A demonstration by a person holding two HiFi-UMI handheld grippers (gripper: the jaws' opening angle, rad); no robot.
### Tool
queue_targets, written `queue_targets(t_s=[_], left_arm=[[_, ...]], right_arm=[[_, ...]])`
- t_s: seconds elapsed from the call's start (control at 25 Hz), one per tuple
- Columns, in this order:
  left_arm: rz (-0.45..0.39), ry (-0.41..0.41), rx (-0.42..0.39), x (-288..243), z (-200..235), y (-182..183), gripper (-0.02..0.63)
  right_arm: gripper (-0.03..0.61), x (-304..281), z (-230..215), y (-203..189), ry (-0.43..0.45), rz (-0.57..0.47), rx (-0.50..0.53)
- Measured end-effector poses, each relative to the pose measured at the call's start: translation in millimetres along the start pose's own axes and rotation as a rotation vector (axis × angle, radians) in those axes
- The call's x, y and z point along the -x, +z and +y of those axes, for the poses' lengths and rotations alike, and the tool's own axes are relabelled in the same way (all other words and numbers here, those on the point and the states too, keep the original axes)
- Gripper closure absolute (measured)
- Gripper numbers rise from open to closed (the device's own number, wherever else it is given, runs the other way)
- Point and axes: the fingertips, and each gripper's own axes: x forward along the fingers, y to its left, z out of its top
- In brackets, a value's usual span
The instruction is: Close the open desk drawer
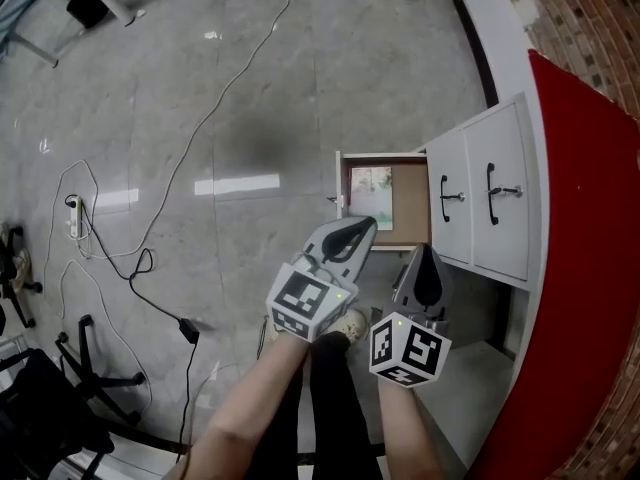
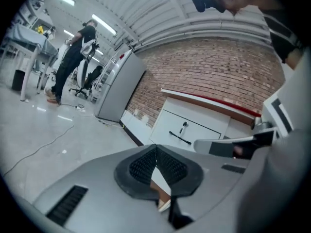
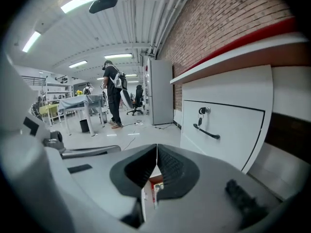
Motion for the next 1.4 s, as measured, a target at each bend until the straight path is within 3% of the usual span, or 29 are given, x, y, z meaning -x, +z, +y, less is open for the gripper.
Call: queue_targets(t_s=[0.28, 0.44, 0.92, 1.4], left_arm=[[-0.031, 0.104, -0.086, 41, 0, 43, 0.603], [-0.056, 0.131, -0.083, 54, -1, 54, 0.603], [-0.081, 0.204, -0.055, 57, -2, 41, 0.603], [-0.076, 0.218, -0.023, 54, -7, 22, 0.603]], right_arm=[[0.565, 20, 29, 17, 0.084, -0.016, 0.041], [0.566, 27, 41, 24, 0.117, -0.031, 0.042], [0.565, 25, 34, 20, 0.160, -0.024, 0.048], [0.565, 27, 27, 15, 0.169, -0.030, 0.054]])
